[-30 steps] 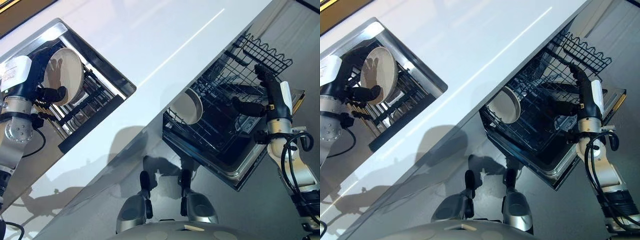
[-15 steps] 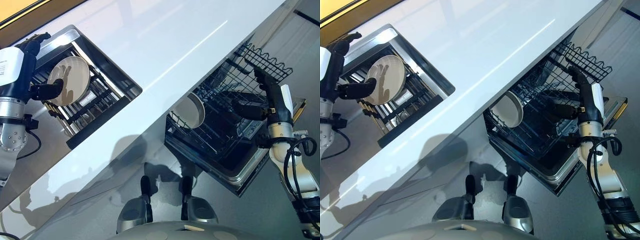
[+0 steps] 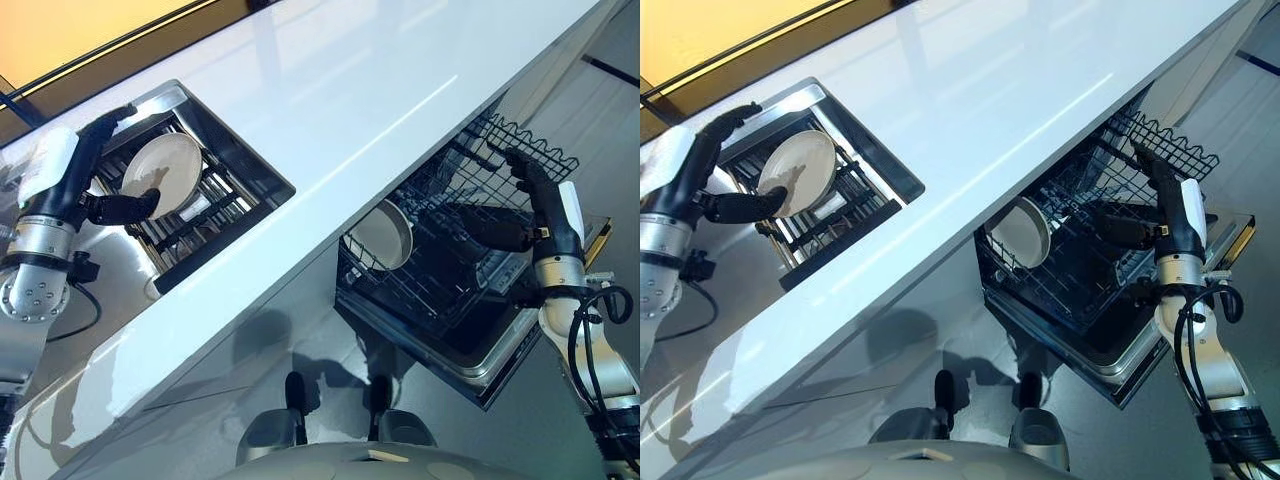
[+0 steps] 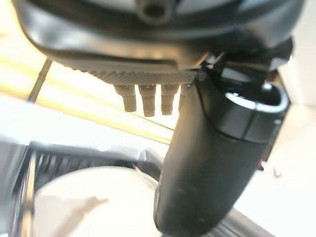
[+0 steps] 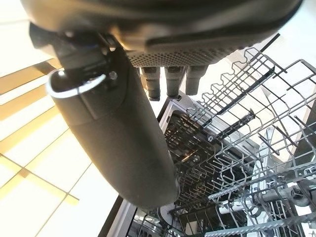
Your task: Pick up plates and place into dishwasher.
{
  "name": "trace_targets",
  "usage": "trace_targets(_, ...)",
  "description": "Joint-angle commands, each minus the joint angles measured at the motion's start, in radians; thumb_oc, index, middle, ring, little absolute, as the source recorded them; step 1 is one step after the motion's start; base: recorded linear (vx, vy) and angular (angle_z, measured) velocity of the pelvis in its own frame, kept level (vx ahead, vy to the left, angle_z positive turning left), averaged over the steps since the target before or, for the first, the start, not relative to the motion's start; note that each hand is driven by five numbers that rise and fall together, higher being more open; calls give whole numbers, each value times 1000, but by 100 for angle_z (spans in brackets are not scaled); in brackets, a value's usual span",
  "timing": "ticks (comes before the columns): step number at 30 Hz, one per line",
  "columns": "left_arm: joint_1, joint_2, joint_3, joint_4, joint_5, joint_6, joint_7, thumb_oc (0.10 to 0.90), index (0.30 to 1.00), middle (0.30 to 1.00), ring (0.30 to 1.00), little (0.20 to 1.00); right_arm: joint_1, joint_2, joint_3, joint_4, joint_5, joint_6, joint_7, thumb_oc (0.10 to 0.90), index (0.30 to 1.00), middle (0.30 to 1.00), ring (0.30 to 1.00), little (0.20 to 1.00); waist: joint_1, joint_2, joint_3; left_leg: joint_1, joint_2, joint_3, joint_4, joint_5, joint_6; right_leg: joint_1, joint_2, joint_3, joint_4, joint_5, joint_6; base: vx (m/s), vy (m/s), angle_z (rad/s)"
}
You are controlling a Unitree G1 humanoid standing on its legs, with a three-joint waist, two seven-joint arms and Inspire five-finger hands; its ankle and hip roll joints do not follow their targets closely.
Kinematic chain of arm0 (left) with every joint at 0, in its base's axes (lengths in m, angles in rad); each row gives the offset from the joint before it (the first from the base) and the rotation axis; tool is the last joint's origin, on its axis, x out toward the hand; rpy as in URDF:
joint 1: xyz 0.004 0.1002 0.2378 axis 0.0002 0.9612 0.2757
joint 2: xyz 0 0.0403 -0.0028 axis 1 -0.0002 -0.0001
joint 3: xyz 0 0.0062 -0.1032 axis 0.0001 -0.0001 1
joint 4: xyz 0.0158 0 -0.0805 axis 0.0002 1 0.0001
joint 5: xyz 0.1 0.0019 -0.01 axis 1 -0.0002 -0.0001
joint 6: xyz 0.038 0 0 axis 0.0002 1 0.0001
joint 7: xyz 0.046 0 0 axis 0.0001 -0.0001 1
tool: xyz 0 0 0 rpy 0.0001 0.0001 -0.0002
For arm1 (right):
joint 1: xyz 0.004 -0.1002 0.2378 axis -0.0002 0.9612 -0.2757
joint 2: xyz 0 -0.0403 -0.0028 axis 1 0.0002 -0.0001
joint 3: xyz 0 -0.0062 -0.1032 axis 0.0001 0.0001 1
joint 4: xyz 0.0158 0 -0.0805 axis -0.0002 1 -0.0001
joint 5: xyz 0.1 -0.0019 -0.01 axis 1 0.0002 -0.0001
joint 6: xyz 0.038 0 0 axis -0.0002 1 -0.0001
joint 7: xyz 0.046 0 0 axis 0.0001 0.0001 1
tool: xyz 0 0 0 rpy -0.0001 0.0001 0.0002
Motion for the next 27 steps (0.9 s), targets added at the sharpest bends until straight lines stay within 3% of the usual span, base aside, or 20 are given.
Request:
trace_targets(1, -77, 6, 7, 9, -86, -2, 4, 800, 900, 900, 900, 900, -51, -19, -32, -80, -53, -79, -41, 800, 900, 900, 900, 900, -10, -26, -77, 35, -35, 9, 3, -99, -11, 22, -15, -23, 5, -15, 86, 0, 0, 0)
trace_targets(14, -170, -20, -110, 146, -17, 7, 77, 800, 900, 900, 900, 900, -93, -44, 11, -41, -48, -78, -52, 800, 900, 900, 900, 900, -28, -39, -58, 34, -28, 23, 3, -95, -6, 11, -10, -8, 9, -11, 84, 0, 0, 0)
trace_targets(27, -306, 40, -189, 365, 67, -52, 240, 800, 900, 900, 900, 900, -162, -98, 46, 13, -34, -96, -47, 800, 900, 900, 900, 900, -51, -54, -9, 10, -20, 45, 15, -88, -3, -21, -7, 16, 15, -6, 80, -19, 31, -3)
